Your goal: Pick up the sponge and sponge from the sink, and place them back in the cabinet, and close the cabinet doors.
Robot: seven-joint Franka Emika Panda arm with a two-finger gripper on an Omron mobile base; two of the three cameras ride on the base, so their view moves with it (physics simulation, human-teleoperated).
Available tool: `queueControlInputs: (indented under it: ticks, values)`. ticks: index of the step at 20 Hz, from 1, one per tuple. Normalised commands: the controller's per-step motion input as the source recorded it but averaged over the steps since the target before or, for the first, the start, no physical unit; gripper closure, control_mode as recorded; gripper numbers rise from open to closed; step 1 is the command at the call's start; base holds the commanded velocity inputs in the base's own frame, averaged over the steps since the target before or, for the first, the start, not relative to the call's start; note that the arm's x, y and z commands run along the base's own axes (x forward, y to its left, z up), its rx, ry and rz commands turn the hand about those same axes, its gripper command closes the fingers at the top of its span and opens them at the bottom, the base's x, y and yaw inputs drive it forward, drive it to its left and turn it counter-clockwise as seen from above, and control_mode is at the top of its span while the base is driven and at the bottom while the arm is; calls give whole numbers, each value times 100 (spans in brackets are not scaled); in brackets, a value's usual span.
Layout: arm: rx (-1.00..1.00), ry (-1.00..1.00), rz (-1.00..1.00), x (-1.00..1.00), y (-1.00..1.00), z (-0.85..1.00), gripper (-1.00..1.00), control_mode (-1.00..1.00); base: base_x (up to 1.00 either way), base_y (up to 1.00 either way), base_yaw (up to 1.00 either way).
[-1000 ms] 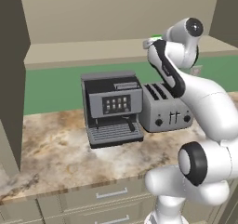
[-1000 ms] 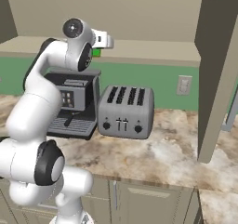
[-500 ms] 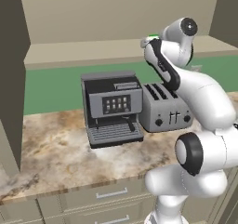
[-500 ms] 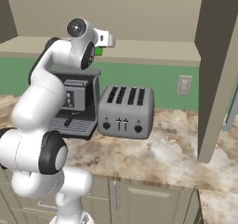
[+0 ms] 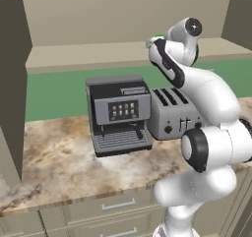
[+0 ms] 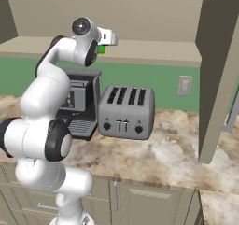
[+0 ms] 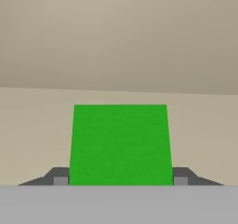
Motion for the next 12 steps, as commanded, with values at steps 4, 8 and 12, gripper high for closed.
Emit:
queueControlInputs:
  ticks: [4, 8, 12]
  values:
    - [0, 0, 0, 33, 0, -8, 100, -100, 0, 0, 0]
    - [0, 0, 0, 29, 0, -9, 100, -100, 0, 0, 0]
    - [0, 0, 0, 27, 0, -12, 100, -100, 0, 0, 0]
